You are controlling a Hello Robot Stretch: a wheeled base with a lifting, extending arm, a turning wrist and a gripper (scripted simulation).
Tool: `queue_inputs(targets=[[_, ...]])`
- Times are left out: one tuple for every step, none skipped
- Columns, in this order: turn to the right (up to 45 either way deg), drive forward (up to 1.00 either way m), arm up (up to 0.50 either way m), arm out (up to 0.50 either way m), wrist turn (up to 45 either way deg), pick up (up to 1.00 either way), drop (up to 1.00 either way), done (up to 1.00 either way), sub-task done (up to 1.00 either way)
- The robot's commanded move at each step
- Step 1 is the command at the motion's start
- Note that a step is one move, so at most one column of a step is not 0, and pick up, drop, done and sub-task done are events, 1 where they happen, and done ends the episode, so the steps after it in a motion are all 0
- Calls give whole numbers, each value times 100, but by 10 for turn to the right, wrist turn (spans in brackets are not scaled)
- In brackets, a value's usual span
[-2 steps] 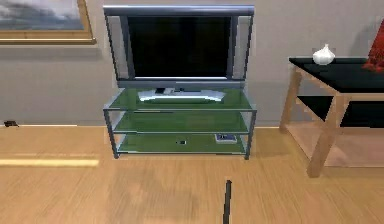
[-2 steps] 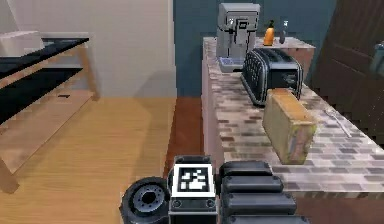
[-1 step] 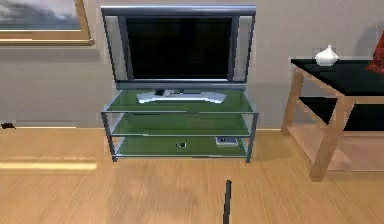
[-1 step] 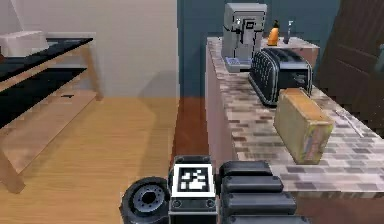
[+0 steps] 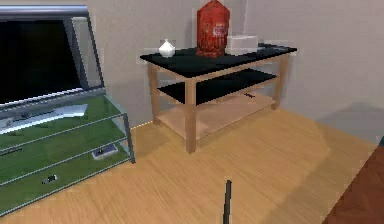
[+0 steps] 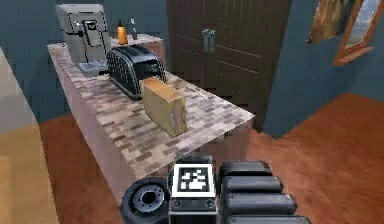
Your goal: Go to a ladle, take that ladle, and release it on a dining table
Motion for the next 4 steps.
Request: queue_inputs(targets=[[0, 40, 0, 0, 0, 0, 0, 0, 0], [330, 0, 0, 0, 0, 0, 0, 0, 0], [0, 100, 0, 0, 0, 0, 0, 0, 0], [30, 0, 0, 0, 0, 0, 0, 0, 0]])
